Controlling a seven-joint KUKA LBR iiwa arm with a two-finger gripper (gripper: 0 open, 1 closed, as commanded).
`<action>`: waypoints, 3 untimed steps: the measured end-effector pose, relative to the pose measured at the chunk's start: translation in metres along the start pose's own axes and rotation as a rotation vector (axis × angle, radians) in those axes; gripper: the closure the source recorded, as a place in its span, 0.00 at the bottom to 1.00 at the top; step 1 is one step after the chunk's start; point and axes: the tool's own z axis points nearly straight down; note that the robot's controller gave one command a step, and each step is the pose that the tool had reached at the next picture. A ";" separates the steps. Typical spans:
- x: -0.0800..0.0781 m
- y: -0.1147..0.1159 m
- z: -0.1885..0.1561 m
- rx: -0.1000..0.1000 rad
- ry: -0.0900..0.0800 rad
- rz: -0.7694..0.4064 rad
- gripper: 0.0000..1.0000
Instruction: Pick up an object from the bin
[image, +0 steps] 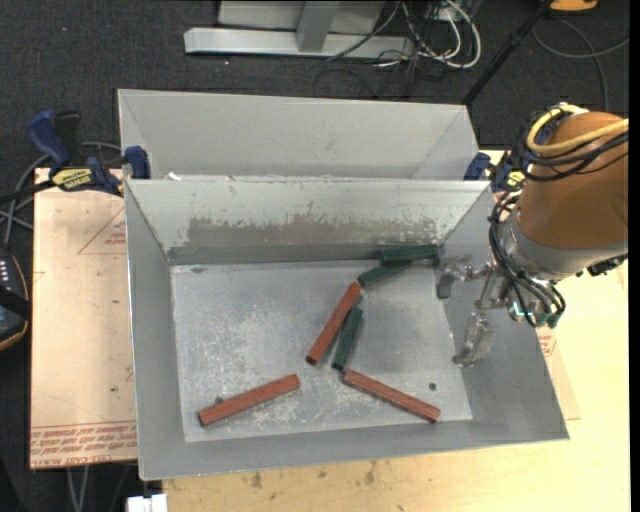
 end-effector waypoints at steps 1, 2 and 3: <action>0.028 0.080 0.160 -0.002 0.000 0.040 0.00; 0.026 0.078 0.155 0.000 -0.007 0.042 1.00; 0.034 0.065 -0.016 0.002 -0.017 -0.031 1.00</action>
Offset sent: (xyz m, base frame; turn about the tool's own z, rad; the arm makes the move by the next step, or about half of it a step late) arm -0.0273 0.0773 -0.1552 0.0443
